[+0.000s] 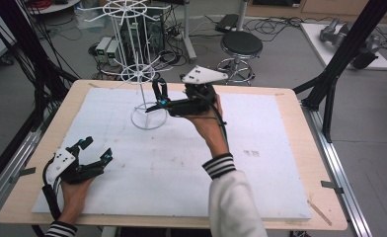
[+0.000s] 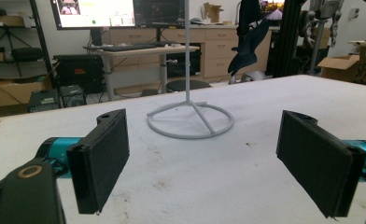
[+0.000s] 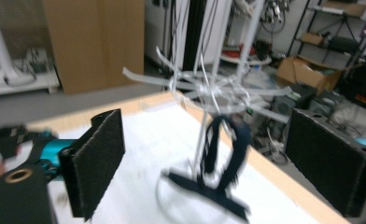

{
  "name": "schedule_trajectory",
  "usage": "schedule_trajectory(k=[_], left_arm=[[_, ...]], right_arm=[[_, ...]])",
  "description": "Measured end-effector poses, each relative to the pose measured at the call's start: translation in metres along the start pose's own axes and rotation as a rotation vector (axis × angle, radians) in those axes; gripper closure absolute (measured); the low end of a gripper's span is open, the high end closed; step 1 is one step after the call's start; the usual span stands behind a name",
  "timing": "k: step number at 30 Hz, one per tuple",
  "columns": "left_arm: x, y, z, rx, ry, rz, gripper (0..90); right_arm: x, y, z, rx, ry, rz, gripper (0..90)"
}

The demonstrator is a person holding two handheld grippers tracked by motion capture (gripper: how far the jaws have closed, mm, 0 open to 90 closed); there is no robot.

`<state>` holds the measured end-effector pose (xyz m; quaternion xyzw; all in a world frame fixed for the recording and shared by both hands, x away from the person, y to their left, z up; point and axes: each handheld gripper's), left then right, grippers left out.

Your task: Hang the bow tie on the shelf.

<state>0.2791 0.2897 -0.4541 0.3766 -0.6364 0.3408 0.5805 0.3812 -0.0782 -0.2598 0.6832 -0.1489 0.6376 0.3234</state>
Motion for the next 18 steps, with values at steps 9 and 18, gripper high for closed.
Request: schedule_trajectory(k=[9,18], left_arm=[[0.0,0.0,0.001,0.005,-0.006,0.001,17.3],[0.0,0.0,0.002,0.009,-0.016,0.001,17.3]], right_arm=[[-0.04,0.101,0.007,-0.118,0.033,0.039,11.5],[-0.117,0.19,0.018,-0.263,0.011,0.054,11.5]])
Point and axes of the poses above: each handheld gripper's, and its own axes: y roughly backward along the jaws, x roughly out of its top, z roughly to its right, and after that the axes turned 5 degrees about -y, right-handed
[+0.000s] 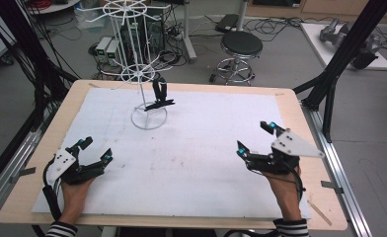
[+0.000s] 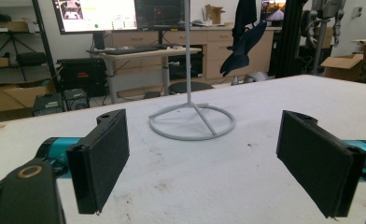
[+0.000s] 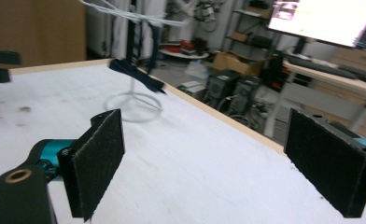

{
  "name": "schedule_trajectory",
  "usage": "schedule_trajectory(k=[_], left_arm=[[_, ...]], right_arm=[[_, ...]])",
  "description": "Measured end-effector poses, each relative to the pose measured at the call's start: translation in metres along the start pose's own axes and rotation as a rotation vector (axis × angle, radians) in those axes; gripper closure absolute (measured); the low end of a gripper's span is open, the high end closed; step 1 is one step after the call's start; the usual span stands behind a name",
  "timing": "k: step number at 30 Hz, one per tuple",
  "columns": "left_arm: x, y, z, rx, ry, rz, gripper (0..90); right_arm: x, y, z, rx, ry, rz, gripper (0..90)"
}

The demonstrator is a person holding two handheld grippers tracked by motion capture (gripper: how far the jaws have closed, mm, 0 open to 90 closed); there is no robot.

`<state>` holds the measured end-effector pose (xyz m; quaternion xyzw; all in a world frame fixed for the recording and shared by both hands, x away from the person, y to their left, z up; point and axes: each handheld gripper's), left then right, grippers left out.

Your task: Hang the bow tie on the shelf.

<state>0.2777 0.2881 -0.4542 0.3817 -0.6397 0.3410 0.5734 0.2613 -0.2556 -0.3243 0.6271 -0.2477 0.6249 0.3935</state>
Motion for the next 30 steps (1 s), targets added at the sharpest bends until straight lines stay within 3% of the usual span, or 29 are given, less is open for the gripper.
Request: schedule_trajectory(k=[6,12,18,21,30], left_arm=[[0.0,0.001,0.001,0.01,-0.003,0.009,17.3],[0.0,0.002,0.001,0.016,-0.004,0.016,17.3],[0.0,0.002,0.001,0.016,-0.003,0.018,17.3],[-0.001,0.002,0.001,0.016,-0.005,0.018,17.3],[-0.001,0.002,0.001,0.02,0.002,0.019,17.3]], right_arm=[[-0.054,0.014,0.006,-0.088,-0.089,0.113,11.5],[-0.099,0.002,0.004,-0.142,-0.149,0.134,11.5],[-0.119,-0.007,0.006,-0.172,-0.189,0.13,11.5],[-0.128,-0.011,0.006,-0.18,-0.211,0.102,11.5],[-0.131,-0.009,0.003,-0.195,-0.192,0.125,11.5]])
Point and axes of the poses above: each handheld gripper's, and its own axes: y roughly backward along the jaws, x roughly out of its top, z roughly to its right, and after that the axes turned 5 degrees about -y, right-handed
